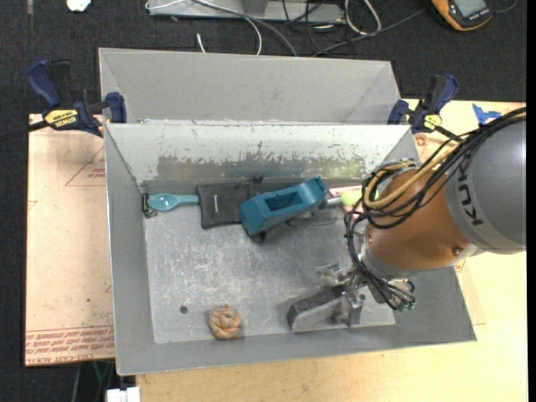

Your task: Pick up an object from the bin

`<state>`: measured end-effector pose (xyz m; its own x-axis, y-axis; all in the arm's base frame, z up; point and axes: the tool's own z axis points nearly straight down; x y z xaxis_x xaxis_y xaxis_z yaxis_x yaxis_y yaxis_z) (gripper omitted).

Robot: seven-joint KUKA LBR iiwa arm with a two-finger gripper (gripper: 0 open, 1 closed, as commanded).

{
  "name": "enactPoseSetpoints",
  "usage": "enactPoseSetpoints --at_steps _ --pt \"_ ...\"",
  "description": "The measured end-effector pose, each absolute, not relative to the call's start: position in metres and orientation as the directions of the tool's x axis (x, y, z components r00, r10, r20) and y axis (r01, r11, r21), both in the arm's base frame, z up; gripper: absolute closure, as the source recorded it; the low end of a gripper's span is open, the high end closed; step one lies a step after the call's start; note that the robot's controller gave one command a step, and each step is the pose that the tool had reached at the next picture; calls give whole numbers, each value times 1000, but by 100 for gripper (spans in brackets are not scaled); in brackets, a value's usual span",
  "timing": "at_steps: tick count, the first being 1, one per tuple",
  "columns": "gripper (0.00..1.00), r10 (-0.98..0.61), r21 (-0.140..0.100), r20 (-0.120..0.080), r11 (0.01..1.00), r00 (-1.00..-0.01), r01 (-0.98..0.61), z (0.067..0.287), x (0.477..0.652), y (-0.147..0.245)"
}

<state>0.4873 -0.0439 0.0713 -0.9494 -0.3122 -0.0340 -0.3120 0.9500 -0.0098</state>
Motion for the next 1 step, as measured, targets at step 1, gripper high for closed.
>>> enactPoseSetpoints --at_steps 1 --pt "100 -329 -7 -29 944 -944 -329 128 487 -40"
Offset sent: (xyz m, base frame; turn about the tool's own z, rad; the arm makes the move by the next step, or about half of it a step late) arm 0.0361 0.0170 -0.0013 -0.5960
